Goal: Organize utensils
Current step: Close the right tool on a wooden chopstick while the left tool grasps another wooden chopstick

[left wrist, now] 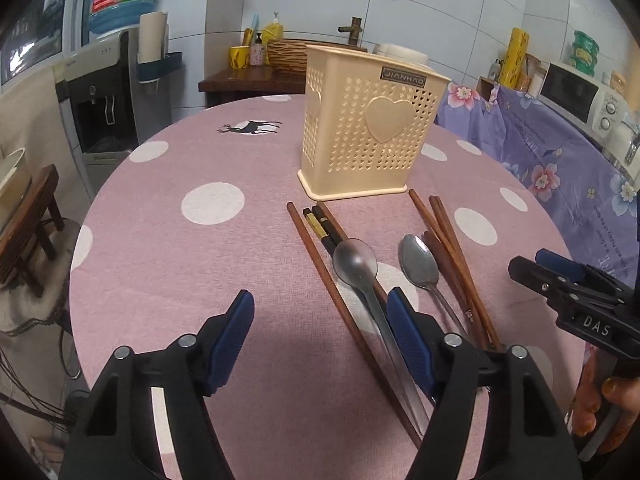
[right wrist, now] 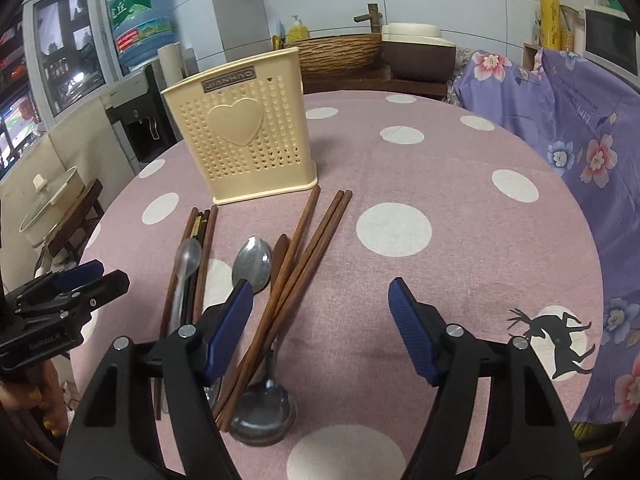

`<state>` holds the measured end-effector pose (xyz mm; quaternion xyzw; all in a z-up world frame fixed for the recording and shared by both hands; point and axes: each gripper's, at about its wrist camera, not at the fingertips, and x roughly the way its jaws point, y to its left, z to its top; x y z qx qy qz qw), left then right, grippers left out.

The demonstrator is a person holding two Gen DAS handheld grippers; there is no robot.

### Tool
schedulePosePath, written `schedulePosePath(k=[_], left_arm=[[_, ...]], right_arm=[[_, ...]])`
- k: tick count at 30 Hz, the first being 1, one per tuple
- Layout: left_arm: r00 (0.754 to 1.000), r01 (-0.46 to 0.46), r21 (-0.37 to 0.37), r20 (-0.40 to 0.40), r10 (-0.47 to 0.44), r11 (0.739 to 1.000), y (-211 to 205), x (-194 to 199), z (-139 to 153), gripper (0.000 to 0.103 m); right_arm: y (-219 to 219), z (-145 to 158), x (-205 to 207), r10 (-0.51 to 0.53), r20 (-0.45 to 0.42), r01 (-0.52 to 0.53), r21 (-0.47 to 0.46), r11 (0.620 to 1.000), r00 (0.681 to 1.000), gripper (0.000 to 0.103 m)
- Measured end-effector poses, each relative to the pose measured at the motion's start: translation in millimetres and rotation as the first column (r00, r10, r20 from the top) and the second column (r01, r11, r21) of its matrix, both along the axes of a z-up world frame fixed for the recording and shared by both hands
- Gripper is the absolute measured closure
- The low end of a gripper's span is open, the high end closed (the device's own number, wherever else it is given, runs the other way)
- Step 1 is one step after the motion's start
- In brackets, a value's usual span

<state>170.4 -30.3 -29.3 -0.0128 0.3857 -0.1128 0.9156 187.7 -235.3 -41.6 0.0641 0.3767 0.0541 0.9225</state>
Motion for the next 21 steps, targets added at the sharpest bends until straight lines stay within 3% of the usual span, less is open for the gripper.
schedulePosePath(k=[3, 6, 11, 14, 21], left_arm=[[1.0, -0.005, 0.04, -0.021, 0.005, 0.999, -2.1, 14.7, -4.0, 0.041], [0.995, -0.034, 0.034, -0.088, 0.037, 0.999, 4.1, 38.8, -11.8, 0.046], [0.99, -0.067, 0.064, -0.117, 0.074, 0.996, 4.6, 67.4, -17.7, 0.049], [0.985, -0.055, 0.044, -0.159, 0.061, 0.998, 1.1, 82.2, -21.8, 0.051], [0.984, -0.036, 0.138, -0.167, 0.059, 0.99, -11.5, 91.7, -30.3, 0.056]], right_arm=[[1.5, -2.6, 7.7, 0.002, -0.016, -0.002, -0.013, 1.0, 1.0, 0.04], [-1.9, -1.7, 14.1, -0.001, -0.017, 0.001, -0.024, 1.0, 1.0, 0.04], [-4.1, -0.1, 15.9, -0.009, -0.009, 0.009, -0.017, 1.0, 1.0, 0.04], [-3.5, -2.4, 15.9, -0.006, -0.015, 0.005, -0.02, 1.0, 1.0, 0.04], [-6.2, -1.9, 13.9, -0.018, -0.007, 0.018, -0.027, 0.999, 1.0, 0.04]])
